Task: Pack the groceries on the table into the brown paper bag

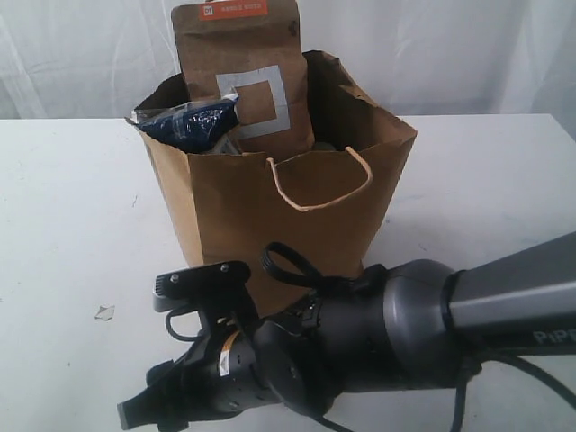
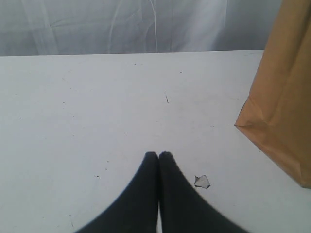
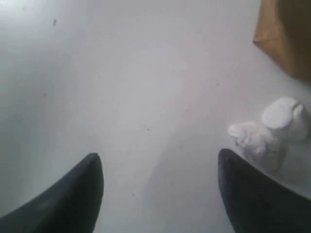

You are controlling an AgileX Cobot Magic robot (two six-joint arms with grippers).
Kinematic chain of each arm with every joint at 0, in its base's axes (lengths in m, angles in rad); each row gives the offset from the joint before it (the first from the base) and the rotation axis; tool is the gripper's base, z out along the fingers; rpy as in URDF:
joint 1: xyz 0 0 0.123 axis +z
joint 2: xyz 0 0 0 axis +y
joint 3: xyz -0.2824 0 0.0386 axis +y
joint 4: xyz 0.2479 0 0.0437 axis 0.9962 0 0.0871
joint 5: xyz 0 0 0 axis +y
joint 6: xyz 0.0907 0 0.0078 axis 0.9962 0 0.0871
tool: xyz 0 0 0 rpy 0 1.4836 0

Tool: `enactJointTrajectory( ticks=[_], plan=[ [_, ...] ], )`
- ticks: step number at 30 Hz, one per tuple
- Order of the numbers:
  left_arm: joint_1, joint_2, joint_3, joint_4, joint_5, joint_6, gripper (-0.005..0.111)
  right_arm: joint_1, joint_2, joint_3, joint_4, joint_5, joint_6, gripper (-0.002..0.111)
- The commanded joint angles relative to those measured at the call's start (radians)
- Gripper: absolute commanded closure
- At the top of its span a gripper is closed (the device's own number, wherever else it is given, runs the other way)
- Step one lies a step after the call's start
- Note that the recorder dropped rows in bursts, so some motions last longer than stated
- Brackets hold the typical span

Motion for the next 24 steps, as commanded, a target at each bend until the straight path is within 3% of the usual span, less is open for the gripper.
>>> enactJointTrajectory(
  ticks=[1, 17, 24],
  plan=[
    [0.002, -0.005, 0.004, 0.001, 0.002, 0.000, 0.107, -0.005, 0.000, -0.055, -0.001, 0.027, -0.011, 0.045],
    [0.002, -0.005, 0.004, 0.001, 0.002, 0.000, 0.107, -0.005, 0.076, -0.103, 0.001, 0.057, 0.001, 0.045],
    [0.002, -0.005, 0.004, 0.001, 0.002, 0.000, 0.107, -0.005, 0.076, -0.107, 0.001, 0.087, 0.007, 0.055]
  ],
)
